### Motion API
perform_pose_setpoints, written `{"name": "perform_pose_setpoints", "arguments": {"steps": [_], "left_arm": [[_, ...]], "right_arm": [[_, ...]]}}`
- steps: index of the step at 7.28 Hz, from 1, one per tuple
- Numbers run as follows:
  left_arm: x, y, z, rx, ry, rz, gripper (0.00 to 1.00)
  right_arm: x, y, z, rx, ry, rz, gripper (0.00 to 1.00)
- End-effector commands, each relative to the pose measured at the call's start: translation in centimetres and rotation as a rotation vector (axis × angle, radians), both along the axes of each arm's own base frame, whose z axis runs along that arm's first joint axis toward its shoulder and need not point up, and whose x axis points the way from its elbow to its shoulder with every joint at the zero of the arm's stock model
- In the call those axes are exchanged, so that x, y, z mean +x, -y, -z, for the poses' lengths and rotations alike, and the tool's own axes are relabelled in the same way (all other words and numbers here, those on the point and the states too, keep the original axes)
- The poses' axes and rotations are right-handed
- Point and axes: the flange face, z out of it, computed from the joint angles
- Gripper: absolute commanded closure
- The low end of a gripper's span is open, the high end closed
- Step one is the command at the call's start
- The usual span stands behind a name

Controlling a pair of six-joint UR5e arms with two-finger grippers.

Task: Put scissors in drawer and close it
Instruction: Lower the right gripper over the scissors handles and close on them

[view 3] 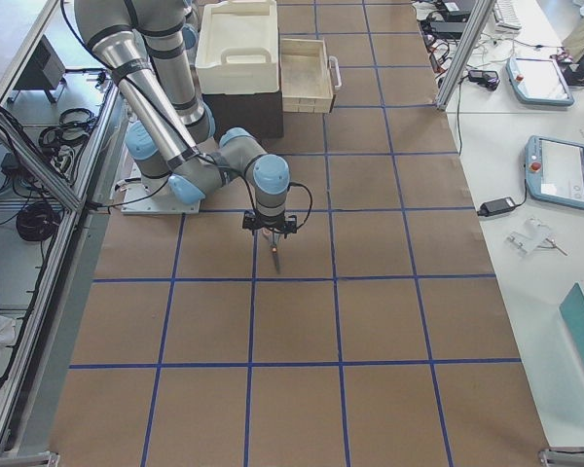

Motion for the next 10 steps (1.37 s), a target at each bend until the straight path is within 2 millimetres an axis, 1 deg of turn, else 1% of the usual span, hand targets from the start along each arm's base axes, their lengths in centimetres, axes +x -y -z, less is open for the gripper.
{"name": "perform_pose_setpoints", "arguments": {"steps": [1, 2, 4, 7, 8, 10], "left_arm": [[0.0, 0.0, 0.0, 0.000, 0.000, 0.000, 0.00], [0.0, 0.0, 0.0, 0.000, 0.002, 0.000, 0.00], [0.1, 0.0, 0.0, 0.000, 0.006, 0.000, 0.00], [0.1, 0.0, 0.0, 0.000, 0.006, -0.009, 0.00], [0.1, 0.0, 0.1, 0.000, 0.006, -0.009, 0.00], [0.1, 0.0, 0.0, 0.000, 0.006, -0.009, 0.00]], "right_arm": [[0.3, -0.1, 2.6, -0.011, 0.008, -0.030, 0.00], [1.1, -0.5, 3.7, -0.036, -0.024, -0.046, 0.00], [1.2, -0.4, 5.6, -0.032, -0.008, -0.107, 0.00], [1.3, -0.4, 5.8, -0.036, -0.003, -0.162, 0.00], [1.4, -0.5, 5.9, -0.035, 0.000, -0.176, 0.02], [1.6, -0.6, 6.1, -0.033, 0.004, -0.179, 0.10]]}}
